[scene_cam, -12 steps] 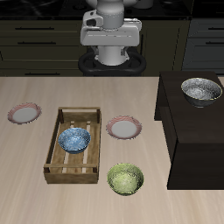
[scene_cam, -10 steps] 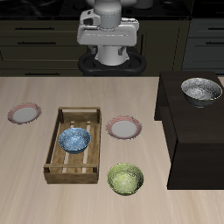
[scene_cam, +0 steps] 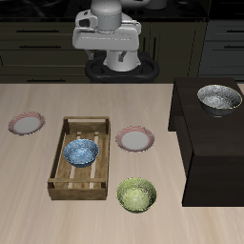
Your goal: Place the blue bowl onto the plate that is in the center of the table
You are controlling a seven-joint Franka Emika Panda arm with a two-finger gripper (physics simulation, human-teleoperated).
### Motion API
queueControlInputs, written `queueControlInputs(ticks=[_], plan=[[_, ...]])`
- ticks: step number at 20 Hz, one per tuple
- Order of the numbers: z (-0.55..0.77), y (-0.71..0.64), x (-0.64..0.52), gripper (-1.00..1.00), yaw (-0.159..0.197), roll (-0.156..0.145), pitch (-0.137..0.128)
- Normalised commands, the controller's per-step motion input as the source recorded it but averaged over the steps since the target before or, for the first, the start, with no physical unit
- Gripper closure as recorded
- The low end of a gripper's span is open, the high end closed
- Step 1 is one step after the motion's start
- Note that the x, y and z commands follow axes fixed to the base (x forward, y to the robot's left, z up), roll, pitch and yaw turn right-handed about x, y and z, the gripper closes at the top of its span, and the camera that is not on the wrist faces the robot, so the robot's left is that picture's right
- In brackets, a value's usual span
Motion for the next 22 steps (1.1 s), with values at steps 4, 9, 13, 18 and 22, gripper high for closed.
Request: queueControlInputs(ticks=[4,9,13,18,22], plan=[[0.03,-0.28,0.25,-1.0,-0.026,-0.044,-0.003],[-0.02,-0.24,0.31,-1.0,-0.01,-0.039,0.006],[-0.08,-0.25,0.32,-1.0,-0.015,-0.054,0.014],[-0.09,-0.15,0.26,-1.0,-0.005,-0.019,0.005],[-0.01,-0.06,0.21,-1.0,-0.009,-0.007,-0.014]])
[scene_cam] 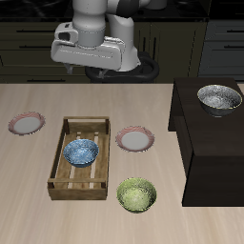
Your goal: Place the blue bowl onto the plate that is in the center of the table
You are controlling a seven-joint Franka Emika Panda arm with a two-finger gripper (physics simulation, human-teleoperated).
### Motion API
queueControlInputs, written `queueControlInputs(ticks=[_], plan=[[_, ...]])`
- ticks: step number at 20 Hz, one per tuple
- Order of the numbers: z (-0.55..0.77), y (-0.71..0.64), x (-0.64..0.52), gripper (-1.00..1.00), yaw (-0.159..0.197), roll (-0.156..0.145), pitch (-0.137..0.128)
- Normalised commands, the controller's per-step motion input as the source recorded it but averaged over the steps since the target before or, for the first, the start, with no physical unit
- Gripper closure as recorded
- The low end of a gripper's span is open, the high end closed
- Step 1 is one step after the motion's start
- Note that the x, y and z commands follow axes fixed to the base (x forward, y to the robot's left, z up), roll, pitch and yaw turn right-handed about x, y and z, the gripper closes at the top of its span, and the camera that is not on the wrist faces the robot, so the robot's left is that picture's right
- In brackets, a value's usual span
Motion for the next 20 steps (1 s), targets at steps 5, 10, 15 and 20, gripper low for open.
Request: queueControlInputs(ticks=[5,10,15,20], plan=[[-0.02,-0.03,0.17,-1.0,0.016,-0.01,-0.022],[-0.08,-0.05,0.23,-1.0,0.014,0.006,-0.014],[-0.04,-0.01,0.26,-1.0,0.0,0.01,-0.018],[0.03,-0.01,0.23,-1.0,0.002,-0.009,-0.009]])
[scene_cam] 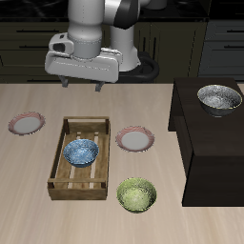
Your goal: Place the blue bowl onto the plate that is in the center of the table
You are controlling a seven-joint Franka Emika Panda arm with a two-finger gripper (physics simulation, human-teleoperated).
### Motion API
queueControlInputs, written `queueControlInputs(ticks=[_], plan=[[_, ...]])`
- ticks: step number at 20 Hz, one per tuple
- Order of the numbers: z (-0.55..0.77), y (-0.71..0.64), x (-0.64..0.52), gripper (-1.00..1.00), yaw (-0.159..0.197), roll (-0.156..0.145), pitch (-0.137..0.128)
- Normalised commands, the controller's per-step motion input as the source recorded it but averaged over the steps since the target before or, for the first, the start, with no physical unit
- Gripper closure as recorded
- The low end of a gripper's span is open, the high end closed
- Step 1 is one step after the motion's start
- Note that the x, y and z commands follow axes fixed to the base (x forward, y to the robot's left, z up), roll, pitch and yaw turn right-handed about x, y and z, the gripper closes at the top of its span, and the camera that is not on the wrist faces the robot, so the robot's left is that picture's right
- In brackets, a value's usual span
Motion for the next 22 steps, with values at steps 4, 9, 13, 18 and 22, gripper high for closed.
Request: queueControlInputs(ticks=[4,9,13,18,22], plan=[[-0.05,0.01,0.14,-1.0,-0.002,-0.009,0.002],[-0.24,0.08,0.1,-1.0,0.035,0.01,-0.003],[-0.32,-0.04,0.13,-1.0,0.035,0.0,0.037],[-0.27,-0.06,-0.01,-1.0,0.135,-0.005,0.033],[-0.22,0.01,-0.02,-1.0,0.153,-0.015,0.037]])
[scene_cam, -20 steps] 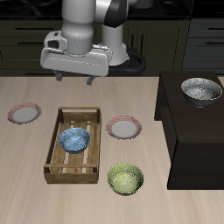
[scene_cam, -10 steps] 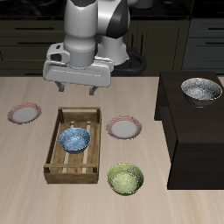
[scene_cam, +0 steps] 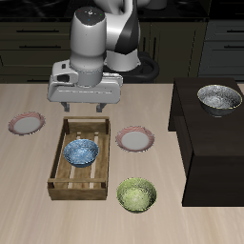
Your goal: Place the blue bowl onto the plate that is in the center of the table
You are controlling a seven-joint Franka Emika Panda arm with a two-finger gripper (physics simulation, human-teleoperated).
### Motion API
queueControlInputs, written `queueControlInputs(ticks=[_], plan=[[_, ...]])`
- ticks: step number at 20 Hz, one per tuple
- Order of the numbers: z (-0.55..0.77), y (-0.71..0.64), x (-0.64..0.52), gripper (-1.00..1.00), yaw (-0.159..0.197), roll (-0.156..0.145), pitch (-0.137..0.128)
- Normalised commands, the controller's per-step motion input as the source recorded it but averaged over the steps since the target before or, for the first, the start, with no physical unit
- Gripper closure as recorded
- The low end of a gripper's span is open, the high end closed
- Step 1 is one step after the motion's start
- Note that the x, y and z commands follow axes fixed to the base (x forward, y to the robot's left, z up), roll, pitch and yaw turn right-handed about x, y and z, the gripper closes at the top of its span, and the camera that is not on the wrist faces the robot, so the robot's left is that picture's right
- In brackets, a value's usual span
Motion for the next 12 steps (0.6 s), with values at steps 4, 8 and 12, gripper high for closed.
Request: queueControlInputs(ticks=[4,8,12], plan=[[-0.26,0.1,-0.04,-1.0,0.204,0.001,0.008],[-0.21,-0.01,-0.02,-1.0,0.146,-0.009,0.01],[-0.24,0.1,-0.12,-1.0,0.091,0.03,0.015]])
